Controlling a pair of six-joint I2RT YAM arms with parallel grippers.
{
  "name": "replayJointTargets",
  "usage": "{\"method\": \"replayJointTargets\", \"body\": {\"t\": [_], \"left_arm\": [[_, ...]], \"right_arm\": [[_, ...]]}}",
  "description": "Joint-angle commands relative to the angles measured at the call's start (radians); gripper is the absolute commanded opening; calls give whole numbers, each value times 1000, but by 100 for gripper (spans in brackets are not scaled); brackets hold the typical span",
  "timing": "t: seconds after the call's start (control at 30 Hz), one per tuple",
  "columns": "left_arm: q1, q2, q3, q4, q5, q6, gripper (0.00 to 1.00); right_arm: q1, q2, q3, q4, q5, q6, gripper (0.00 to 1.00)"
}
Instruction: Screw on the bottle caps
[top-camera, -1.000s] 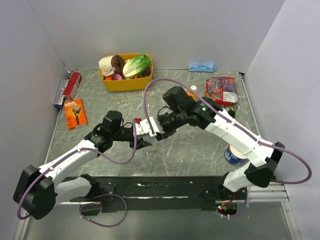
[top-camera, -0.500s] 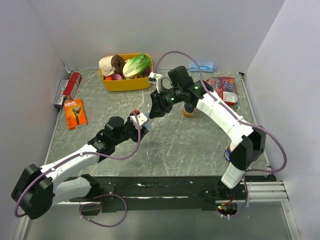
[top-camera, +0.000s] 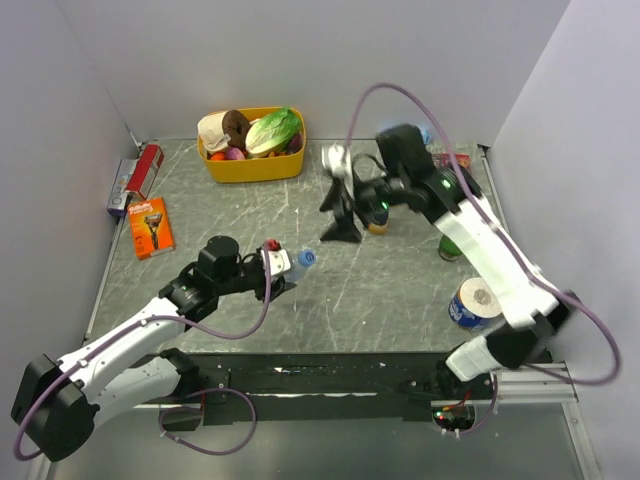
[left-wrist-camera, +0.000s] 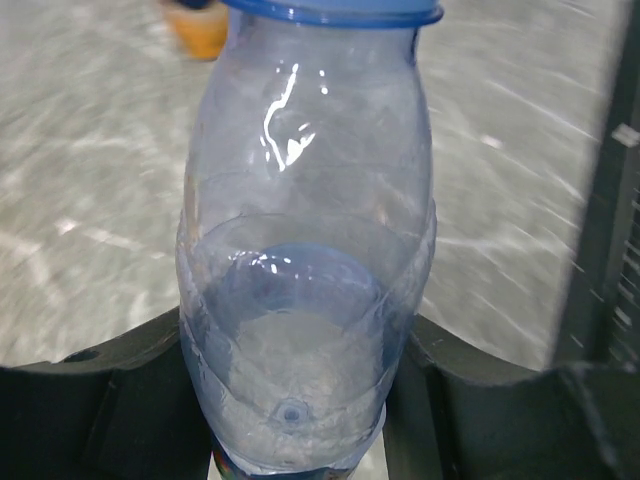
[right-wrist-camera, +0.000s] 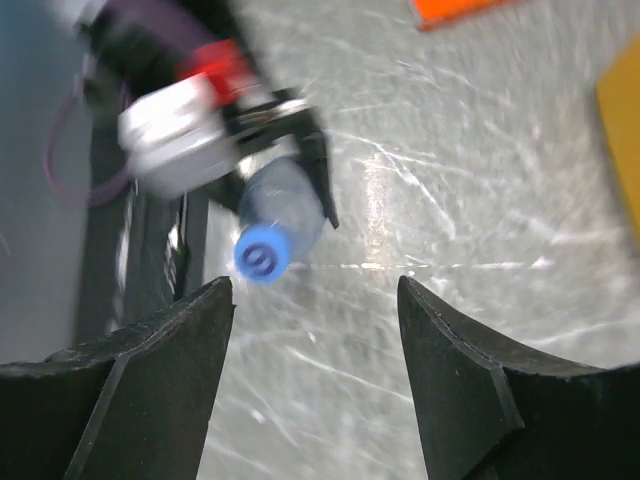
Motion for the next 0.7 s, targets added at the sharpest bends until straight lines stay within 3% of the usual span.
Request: {"method": "replayJointTargets", "body": {"t": [0.0, 0.2, 0.47, 0.67], "left_arm": [[4, 3, 95, -159, 242, 176, 1], [4, 64, 176, -228, 310, 244, 1], [4, 92, 239, -284, 337, 309, 1], [4, 110, 261, -271, 347, 279, 1]], "right_arm": [[107, -163, -129, -104, 8, -447, 74], [237, -246, -272, -10, 105, -540, 74], [279, -253, -319, 68, 174, -566, 69], [281, -258, -324, 99, 172, -543, 56]]}}
